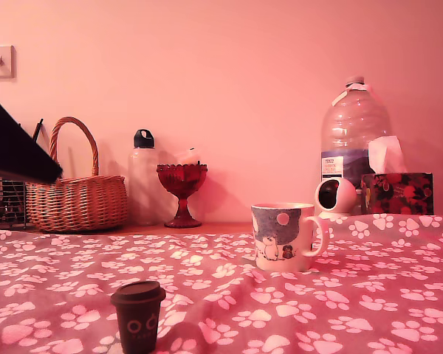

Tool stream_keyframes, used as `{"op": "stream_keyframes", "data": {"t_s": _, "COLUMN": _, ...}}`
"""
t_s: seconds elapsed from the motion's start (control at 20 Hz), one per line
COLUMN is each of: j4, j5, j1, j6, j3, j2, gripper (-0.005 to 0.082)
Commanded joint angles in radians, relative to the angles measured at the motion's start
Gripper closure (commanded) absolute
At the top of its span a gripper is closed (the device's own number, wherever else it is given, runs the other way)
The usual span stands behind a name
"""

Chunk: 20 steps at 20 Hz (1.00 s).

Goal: Pick the coffee capsule and then drop it inside the coffee cup in front of you

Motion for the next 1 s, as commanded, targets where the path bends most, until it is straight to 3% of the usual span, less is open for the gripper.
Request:
{"op": "stream_keyframes", "data": {"t_s": 0.0, "j4": 0.02, "j5": -0.001, "j1": 0.003, "j6": -0.003, "j3": -0.055, "j2": -0.029, "gripper": 0.0789}}
{"op": "stream_keyframes", "data": {"t_s": 0.35, "j4": 0.06, "j5": 0.05, "j1": 0.053, "j6": 0.031, "j3": -0.114, "j2": -0.092, "gripper": 0.079}}
{"op": "stream_keyframes", "data": {"t_s": 0.65, "j4": 0.084, "j5": 0.06, "j1": 0.062, "j6": 0.054, "j3": -0.114, "j2": -0.02, "gripper": 0.0764}}
{"op": "stream_keyframes", "data": {"t_s": 0.7, "j4": 0.099, "j5": 0.06, "j1": 0.062, "j6": 0.053, "j3": -0.114, "j2": -0.003, "gripper": 0.0672}}
{"op": "stream_keyframes", "data": {"t_s": 0.8, "j4": 0.12, "j5": 0.054, "j1": 0.062, "j6": 0.026, "j3": -0.114, "j2": 0.027, "gripper": 0.0323}}
{"op": "stream_keyframes", "data": {"t_s": 0.85, "j4": 0.121, "j5": 0.052, "j1": 0.062, "j6": 0.029, "j3": -0.114, "j2": 0.041, "gripper": 0.0189}}
{"op": "stream_keyframes", "data": {"t_s": 0.95, "j4": 0.137, "j5": 0.05, "j1": 0.062, "j6": 0.059, "j3": -0.114, "j2": 0.073, "gripper": 0.0152}}
